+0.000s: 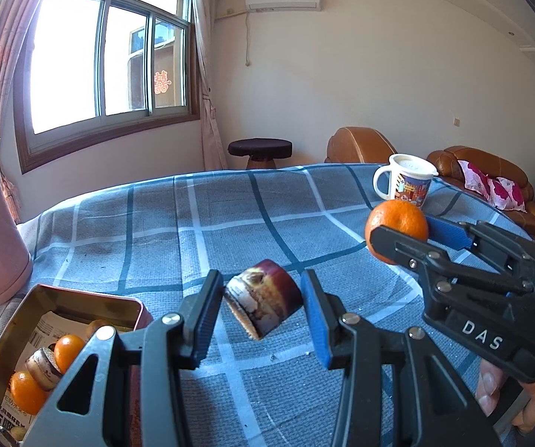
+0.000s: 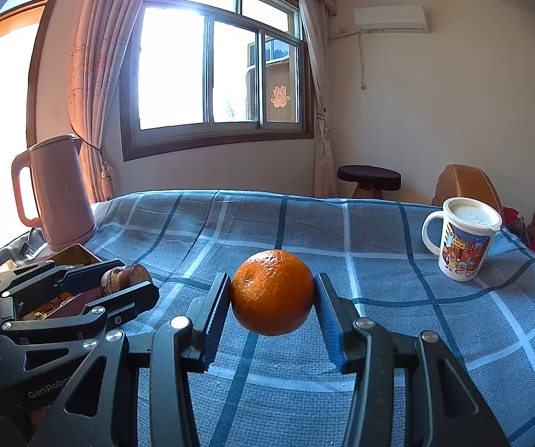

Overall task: Organize fruits
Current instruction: 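Carry the root slice with the left tool over the tin box while the right tool carries the orange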

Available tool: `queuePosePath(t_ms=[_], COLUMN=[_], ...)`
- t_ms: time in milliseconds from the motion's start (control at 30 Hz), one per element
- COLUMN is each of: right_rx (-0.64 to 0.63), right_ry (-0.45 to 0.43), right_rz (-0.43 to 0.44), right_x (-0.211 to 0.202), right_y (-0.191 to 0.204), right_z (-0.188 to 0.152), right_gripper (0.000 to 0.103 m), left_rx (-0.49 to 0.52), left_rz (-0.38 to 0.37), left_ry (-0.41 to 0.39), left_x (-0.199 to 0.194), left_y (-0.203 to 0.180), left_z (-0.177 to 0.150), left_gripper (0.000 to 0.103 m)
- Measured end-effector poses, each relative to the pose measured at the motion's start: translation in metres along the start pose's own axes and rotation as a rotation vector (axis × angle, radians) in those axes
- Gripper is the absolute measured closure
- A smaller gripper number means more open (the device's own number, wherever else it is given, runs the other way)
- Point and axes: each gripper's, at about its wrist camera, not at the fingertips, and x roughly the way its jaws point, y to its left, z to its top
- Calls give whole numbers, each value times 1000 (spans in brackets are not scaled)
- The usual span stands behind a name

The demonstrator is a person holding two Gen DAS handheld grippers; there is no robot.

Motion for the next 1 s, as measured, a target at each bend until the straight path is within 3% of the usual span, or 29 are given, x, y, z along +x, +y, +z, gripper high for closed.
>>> queuePosePath(t_ms=[1000], right_rx=[-33], right_ry=[-92], right_rz=[-20], right_x=[-21], right_y=[7], right_z=[-3], right_gripper=[55], left_rx=[35], left_rz=[52], left_ry=[-102], left_x=[-26], left_y=[-5], left_z=[-5], left_gripper=[58])
